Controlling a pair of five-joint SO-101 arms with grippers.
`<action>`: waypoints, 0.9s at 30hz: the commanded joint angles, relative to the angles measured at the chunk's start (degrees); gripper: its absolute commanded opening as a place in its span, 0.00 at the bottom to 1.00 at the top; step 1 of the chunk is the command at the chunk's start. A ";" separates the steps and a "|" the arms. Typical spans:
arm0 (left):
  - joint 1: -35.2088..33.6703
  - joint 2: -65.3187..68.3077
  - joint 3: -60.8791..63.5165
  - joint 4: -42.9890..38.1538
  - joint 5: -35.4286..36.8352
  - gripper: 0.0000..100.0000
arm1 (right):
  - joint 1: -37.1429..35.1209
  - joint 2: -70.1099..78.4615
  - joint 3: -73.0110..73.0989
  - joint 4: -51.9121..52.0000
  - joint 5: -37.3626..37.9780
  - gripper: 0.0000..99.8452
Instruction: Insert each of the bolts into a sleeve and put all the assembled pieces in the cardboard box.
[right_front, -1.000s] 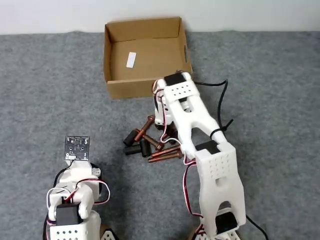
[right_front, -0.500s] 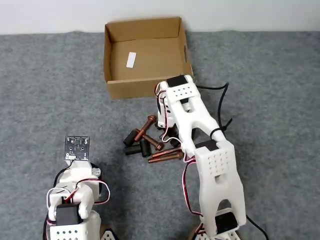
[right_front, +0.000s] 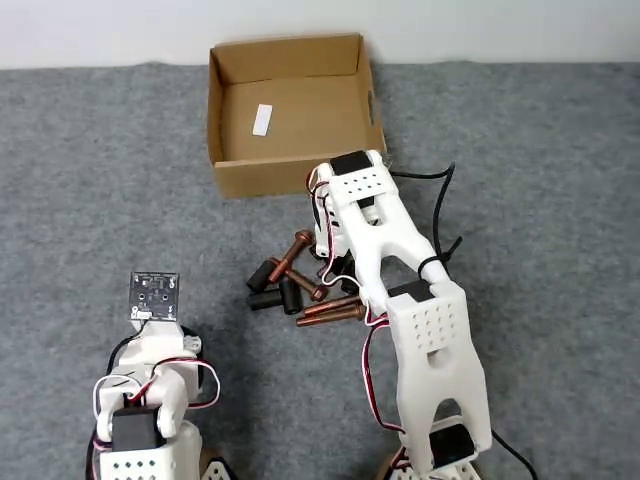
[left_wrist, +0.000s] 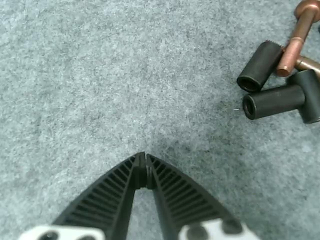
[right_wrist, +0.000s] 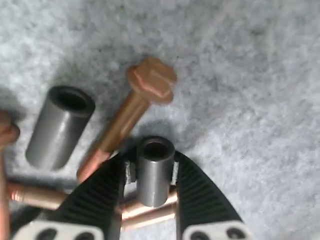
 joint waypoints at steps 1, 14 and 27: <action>-0.26 -0.79 -0.31 0.26 -0.18 0.01 | -1.80 -4.00 -4.92 5.76 0.26 0.01; -0.26 -0.79 -0.31 0.26 -0.18 0.01 | 0.31 -31.87 -5.10 5.67 11.60 0.01; -0.09 -0.79 -0.31 0.18 -0.44 0.01 | 5.85 -59.47 11.43 5.67 15.12 0.01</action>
